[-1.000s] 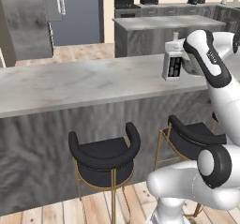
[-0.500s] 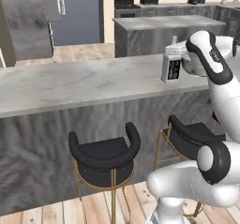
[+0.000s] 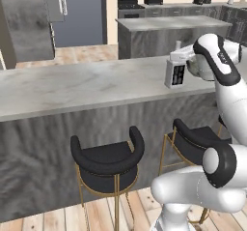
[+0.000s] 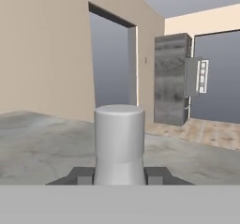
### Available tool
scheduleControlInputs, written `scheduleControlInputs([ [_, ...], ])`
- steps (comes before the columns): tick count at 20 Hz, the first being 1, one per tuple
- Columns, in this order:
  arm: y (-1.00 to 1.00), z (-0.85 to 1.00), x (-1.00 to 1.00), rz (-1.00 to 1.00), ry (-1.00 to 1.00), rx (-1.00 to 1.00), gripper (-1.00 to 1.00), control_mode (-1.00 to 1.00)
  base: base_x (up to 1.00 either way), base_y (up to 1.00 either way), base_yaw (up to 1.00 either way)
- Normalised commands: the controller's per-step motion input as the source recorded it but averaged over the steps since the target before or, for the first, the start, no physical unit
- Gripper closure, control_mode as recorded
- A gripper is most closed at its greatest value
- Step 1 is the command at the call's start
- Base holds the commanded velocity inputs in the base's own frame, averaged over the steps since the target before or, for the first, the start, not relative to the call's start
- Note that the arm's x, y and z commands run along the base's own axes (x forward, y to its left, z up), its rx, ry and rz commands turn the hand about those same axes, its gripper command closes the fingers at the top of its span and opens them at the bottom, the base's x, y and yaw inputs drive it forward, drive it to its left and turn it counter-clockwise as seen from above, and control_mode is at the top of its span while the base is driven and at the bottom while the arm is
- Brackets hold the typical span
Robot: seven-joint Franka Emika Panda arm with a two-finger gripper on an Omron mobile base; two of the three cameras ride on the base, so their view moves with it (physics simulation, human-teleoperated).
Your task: There is a bowl on the dining counter. Grab a lemon wedge from the fridge and place it in the bowl. Then get the liquor bottle and glass cup from the cabinet and place them next to the bowl.
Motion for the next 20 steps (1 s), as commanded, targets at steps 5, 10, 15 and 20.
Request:
scheduleControlInputs([
  [5,0.00,-0.06,0.16,0.05,-0.05,0.00,1.00,-1.00,0.00,0.00,0.00],
  [10,0.00,-0.05,0.17,0.05,-0.06,0.00,1.00,-1.00,0.00,0.00,0.00],
  [15,0.00,-0.09,0.09,0.04,-0.02,0.00,1.00,-1.00,0.00,0.00,0.00],
  [20,0.00,-0.10,0.10,0.01,0.01,0.00,1.00,-1.00,0.00,0.00,0.00],
])
